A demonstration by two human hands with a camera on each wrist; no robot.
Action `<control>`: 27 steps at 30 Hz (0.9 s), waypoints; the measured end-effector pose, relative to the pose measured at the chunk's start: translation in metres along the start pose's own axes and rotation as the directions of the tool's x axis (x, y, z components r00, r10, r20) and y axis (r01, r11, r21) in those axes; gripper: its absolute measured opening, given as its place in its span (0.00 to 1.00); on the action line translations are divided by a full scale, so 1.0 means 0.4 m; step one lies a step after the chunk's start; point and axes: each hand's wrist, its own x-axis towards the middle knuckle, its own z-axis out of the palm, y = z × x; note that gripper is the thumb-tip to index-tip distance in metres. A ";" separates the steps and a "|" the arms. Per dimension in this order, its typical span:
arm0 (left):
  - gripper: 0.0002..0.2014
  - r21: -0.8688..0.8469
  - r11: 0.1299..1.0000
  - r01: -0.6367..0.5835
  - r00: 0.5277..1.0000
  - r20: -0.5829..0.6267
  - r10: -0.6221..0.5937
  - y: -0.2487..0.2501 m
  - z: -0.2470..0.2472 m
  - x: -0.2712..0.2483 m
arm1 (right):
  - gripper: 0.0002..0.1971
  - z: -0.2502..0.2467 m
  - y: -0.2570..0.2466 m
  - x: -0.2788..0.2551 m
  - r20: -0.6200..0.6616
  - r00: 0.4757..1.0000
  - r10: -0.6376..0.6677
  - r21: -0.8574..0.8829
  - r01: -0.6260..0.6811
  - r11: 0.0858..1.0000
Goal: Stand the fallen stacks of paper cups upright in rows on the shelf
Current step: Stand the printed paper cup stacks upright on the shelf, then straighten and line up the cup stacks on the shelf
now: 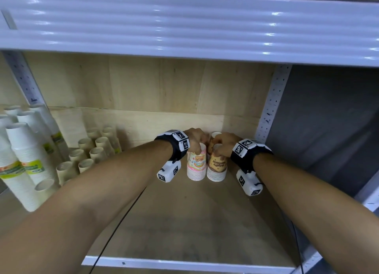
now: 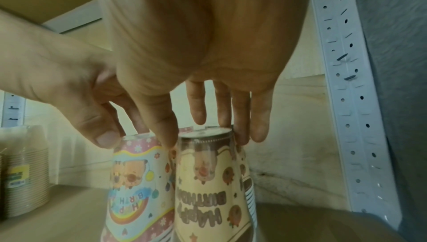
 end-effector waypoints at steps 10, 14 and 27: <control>0.29 -0.025 0.986 0.166 0.983 -0.072 -0.167 -0.094 -0.150 -0.137 | 0.23 -0.047 -0.143 0.006 -0.077 0.997 -0.009 -0.135 -0.001 0.991; 0.27 -0.043 0.967 0.251 0.961 -0.107 -0.254 -0.157 -0.207 -0.233 | 0.25 -0.038 -0.241 0.008 -0.080 0.995 -0.055 -0.125 0.045 0.991; 0.22 -0.003 0.878 0.480 0.877 0.021 -0.479 -0.401 -0.258 -0.569 | 0.17 0.095 -0.662 -0.028 0.073 0.950 -0.304 -0.082 0.309 0.948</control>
